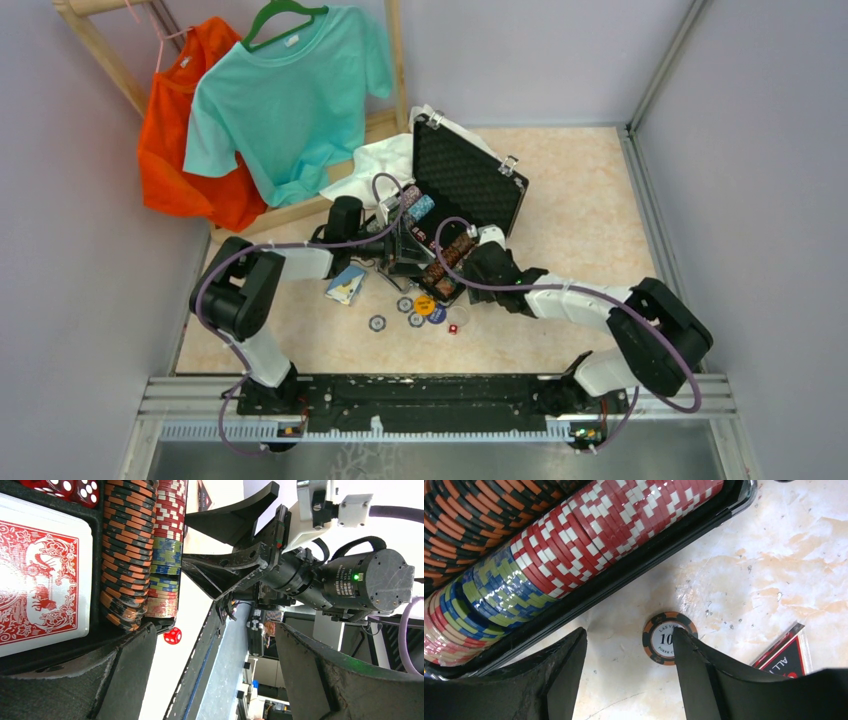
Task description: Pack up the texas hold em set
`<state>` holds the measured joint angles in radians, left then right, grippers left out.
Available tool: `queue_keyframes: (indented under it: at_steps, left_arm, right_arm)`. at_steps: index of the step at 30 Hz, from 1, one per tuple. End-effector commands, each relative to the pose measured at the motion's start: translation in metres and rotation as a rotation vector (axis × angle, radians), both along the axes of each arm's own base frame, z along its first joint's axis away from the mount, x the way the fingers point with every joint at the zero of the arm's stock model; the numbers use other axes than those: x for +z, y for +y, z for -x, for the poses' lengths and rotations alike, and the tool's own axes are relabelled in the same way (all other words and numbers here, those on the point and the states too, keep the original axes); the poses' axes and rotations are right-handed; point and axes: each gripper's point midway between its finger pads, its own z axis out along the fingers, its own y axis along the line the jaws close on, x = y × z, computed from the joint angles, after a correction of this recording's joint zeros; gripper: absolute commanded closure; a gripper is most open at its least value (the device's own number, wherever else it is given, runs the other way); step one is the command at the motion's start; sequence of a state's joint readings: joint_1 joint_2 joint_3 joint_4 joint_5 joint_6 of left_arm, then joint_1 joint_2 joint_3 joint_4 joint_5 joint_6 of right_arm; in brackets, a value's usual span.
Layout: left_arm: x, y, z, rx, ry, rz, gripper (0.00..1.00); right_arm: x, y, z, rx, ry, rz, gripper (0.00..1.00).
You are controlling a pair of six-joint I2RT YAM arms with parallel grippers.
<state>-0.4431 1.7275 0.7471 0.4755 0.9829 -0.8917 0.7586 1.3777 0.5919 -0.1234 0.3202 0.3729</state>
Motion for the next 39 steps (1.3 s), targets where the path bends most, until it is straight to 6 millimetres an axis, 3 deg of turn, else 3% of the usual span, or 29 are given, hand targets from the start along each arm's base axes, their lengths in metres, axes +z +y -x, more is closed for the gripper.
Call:
queue_keyframes:
  at_steps: [1,9,13,26,39]
  left_arm:
    - [0.022,-0.002,-0.003,-0.004,-0.091,0.031,0.07]
    - [0.053,-0.006,0.000,-0.018,-0.187,0.078,0.07]
    - [0.060,-0.006,0.002,-0.020,-0.201,0.084,0.07]
    - [0.060,-0.005,0.003,-0.018,-0.208,0.078,0.07]
    - [0.056,-0.004,0.006,-0.024,-0.198,0.075,0.07]
  right_arm:
    - [0.003,-0.003,0.001,-0.044,-0.012,-0.022,0.35]
    - [0.014,-0.017,-0.001,-0.092,-0.039,-0.023,0.34]
    - [0.010,-0.024,0.001,-0.106,-0.024,-0.037,0.34]
    - [-0.010,-0.025,0.006,-0.108,0.039,-0.028,0.35]
    - [-0.021,-0.028,0.009,-0.128,0.092,0.016,0.49]
